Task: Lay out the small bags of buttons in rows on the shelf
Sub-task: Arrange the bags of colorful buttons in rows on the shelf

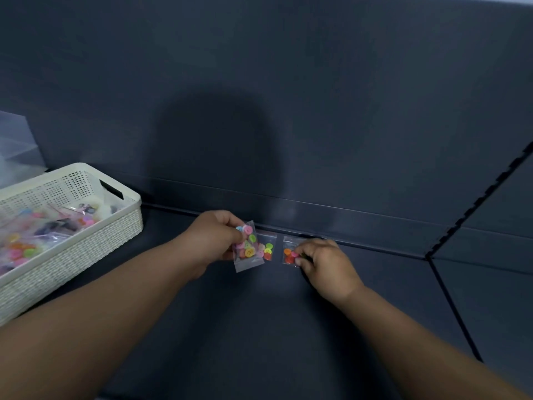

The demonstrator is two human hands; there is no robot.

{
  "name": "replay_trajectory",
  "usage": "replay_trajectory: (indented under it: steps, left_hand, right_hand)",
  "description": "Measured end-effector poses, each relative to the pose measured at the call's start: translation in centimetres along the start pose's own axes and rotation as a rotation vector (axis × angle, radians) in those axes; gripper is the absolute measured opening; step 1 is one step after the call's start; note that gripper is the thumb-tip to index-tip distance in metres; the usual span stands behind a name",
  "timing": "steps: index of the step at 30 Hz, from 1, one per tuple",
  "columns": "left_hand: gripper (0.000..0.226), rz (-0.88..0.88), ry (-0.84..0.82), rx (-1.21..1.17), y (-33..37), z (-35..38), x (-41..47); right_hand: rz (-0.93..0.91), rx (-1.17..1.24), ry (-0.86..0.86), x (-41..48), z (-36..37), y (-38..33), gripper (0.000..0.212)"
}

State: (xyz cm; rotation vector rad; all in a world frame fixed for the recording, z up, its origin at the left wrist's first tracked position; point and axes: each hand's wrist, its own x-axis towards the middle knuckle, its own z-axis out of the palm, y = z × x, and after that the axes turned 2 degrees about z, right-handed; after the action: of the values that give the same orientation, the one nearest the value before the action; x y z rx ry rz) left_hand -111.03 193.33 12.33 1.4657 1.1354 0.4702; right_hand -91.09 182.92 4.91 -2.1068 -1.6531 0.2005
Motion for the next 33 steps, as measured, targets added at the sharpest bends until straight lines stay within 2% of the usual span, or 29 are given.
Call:
replay_trajectory:
  steps: [10,12,14,15,17,19,20,22,25,28,31,33]
  left_hand:
    - [0.013,-0.019,-0.017,-0.096,0.8,1.4,0.1]
    - [0.013,-0.036,-0.023,-0.154,1.2,1.7,-0.1]
    - [0.014,-0.06,-0.023,-0.235,1.6,2.3,-0.4]
    - [0.014,-0.071,-0.026,-0.275,1.8,2.7,-0.5]
    - [0.015,-0.085,-0.037,-0.342,2.1,3.7,-0.6]
    - [0.017,-0.095,-0.07,-0.379,2.3,4.8,-0.7]
    - [0.018,-0.095,-0.095,-0.363,2.3,5.4,-0.8]
    - [0.019,-0.075,-0.149,-0.261,2.4,6.5,-1.0]
    - [0.015,0.064,-0.156,0.015,1.9,7.7,-1.0]
    - [0.009,0.283,-0.109,0.418,1.2,8.2,-0.7]
    - [0.015,0.491,-0.111,0.887,0.3,8.8,-0.6]
    - [0.016,0.59,-0.147,1.061,-0.3,9.1,-0.4]
  right_hand:
    - [-0.002,0.014,-0.014,-0.2,0.0,-0.4,0.017]
    - [0.085,0.195,0.064,-0.2,-0.7,-1.1,0.015]
    - [0.27,0.546,0.119,-0.3,-1.9,-2.4,0.012]
    - [0.369,0.788,0.087,-0.4,-2.7,-3.1,0.015]
    - [0.529,1.209,-0.115,-0.6,-4.0,-4.0,0.027]
    - [0.573,1.341,-0.269,-1.0,-4.9,-4.4,0.026]
    - [0.576,1.366,-0.275,-1.2,-5.2,-4.2,0.019]
    - [0.601,1.373,-0.202,-1.6,-5.7,-3.7,0.007]
    - [0.637,1.192,-0.102,-2.1,-6.5,-1.5,0.017]
    - [0.639,0.921,-0.074,-2.6,-7.2,1.2,0.017]
    - [0.622,0.73,-0.108,-2.6,-7.2,2.7,0.015]
    - [0.585,0.614,-0.113,-2.5,-6.8,3.0,0.017]
